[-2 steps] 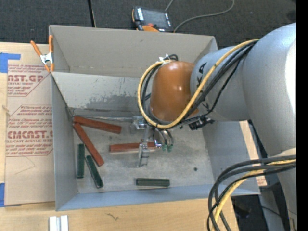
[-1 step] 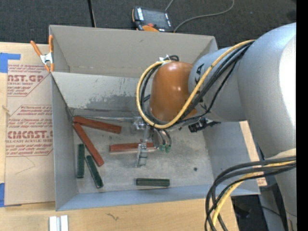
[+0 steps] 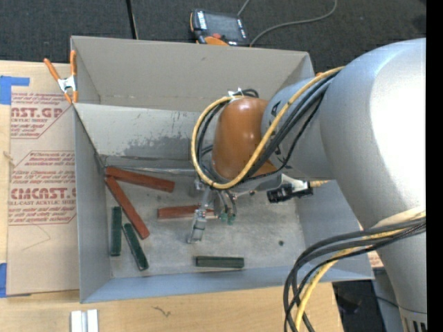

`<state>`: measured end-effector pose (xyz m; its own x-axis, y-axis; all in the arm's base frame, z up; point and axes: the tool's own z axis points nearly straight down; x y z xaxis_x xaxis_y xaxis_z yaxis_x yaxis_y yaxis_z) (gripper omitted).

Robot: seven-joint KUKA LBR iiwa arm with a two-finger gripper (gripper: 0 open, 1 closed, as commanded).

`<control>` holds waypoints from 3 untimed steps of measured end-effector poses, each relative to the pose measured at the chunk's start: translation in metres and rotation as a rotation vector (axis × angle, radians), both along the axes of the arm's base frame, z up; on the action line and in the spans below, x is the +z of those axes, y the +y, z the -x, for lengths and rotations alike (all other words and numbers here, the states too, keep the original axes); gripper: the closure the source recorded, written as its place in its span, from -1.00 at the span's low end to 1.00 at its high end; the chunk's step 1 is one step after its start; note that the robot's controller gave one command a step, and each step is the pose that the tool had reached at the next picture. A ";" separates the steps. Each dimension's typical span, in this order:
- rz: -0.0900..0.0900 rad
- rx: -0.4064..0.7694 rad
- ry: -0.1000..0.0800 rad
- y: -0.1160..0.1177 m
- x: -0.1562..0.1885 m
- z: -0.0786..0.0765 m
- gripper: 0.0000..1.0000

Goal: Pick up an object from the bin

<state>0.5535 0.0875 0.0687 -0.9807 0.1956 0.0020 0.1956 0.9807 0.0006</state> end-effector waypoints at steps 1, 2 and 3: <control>-0.001 0.000 -0.002 0.001 0.000 0.000 -1.00; -0.001 0.000 -0.002 0.001 0.001 0.000 1.00; -0.001 0.001 -0.005 0.002 0.028 -0.001 1.00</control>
Offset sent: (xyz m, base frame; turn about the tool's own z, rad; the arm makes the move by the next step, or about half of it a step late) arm 0.0000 0.0000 0.0000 0.0000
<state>0.5543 0.0891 0.0970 -0.9809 0.1945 -0.0022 0.1945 0.9809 0.0026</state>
